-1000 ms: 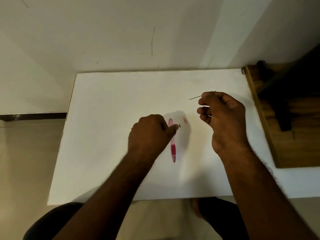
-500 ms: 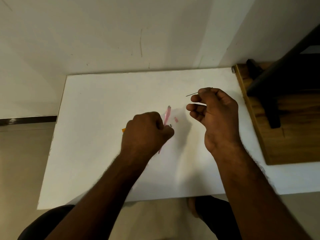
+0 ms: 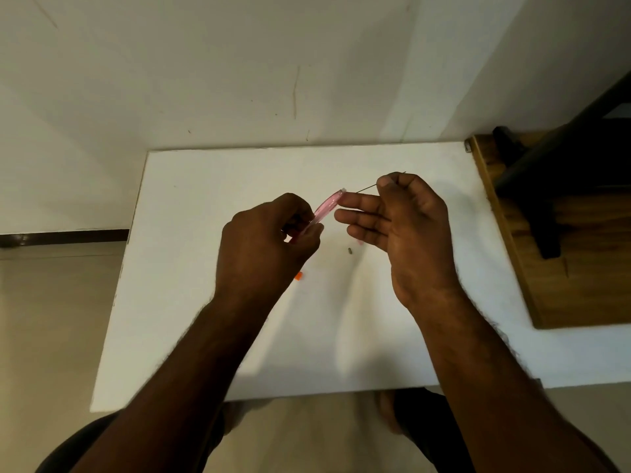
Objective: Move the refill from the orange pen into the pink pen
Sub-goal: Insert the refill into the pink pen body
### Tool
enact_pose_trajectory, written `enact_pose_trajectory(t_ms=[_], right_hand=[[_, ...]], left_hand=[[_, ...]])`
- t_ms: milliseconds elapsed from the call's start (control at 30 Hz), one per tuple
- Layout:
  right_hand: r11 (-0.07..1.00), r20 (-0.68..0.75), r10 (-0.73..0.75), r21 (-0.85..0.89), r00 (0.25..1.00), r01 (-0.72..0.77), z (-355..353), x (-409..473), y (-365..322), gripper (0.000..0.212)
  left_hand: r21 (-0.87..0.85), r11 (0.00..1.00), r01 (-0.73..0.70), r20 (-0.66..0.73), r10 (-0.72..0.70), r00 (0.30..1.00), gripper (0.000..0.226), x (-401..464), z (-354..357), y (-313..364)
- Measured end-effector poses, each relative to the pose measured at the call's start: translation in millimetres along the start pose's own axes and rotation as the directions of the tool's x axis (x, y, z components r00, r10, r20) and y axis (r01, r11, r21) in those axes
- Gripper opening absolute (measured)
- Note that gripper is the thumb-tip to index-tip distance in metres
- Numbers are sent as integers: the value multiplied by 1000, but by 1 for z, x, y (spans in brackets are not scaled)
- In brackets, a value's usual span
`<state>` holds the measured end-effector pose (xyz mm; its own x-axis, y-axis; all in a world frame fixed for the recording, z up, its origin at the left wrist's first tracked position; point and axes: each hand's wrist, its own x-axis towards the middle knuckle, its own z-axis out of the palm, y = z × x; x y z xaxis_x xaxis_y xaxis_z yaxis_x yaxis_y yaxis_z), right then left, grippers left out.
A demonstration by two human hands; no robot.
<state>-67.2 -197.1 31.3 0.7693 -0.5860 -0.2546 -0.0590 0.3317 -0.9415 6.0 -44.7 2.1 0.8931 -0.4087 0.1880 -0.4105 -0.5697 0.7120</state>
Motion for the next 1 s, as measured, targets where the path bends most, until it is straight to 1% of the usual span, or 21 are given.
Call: enact_pose_trajectory(t_ms=[200, 500, 800, 1000], right_hand=[[991, 16, -77, -105, 997, 78, 5, 0, 6, 11], [982, 23, -109, -150, 994, 111, 3, 1, 14, 9], [973, 38, -120, -195, 992, 125, -2, 3, 15, 11], [950, 62, -108, -289, 992, 122, -4, 5, 18, 9]], left_hand=[[69, 998, -13, 17, 12, 1000, 11, 2, -7, -5], [117, 993, -30, 31, 26, 999, 9, 2, -7, -5], [109, 994, -31, 25, 28, 999, 10, 2, -1, -4], [85, 995, -42, 23, 40, 999, 10, 2, 1, -4]])
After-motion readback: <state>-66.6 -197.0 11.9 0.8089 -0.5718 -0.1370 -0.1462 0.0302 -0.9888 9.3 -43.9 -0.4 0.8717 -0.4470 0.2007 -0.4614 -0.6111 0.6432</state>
